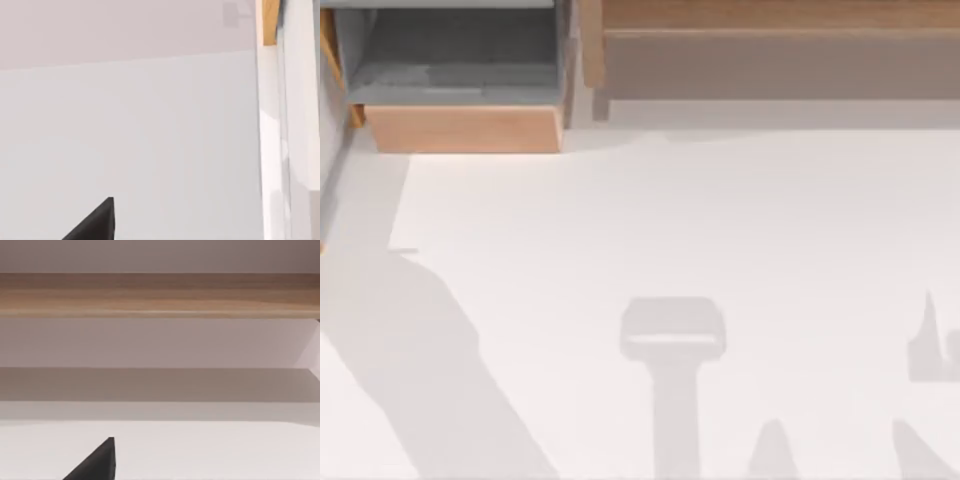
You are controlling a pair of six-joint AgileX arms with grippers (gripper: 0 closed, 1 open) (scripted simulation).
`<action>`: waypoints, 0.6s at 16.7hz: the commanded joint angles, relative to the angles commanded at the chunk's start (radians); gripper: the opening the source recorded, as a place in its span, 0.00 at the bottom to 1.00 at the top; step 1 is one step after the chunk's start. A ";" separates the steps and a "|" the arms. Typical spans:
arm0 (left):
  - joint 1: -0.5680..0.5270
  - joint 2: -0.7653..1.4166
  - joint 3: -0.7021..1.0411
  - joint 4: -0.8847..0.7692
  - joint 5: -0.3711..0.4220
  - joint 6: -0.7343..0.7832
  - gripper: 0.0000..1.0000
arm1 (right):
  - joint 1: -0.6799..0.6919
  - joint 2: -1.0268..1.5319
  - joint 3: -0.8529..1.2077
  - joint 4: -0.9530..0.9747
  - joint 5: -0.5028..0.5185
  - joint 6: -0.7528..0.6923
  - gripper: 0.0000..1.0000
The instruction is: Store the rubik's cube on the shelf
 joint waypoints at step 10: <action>-0.191 0.167 0.262 -0.465 -0.016 -0.328 1.00 | 0.000 0.000 0.000 0.000 0.000 0.000 1.00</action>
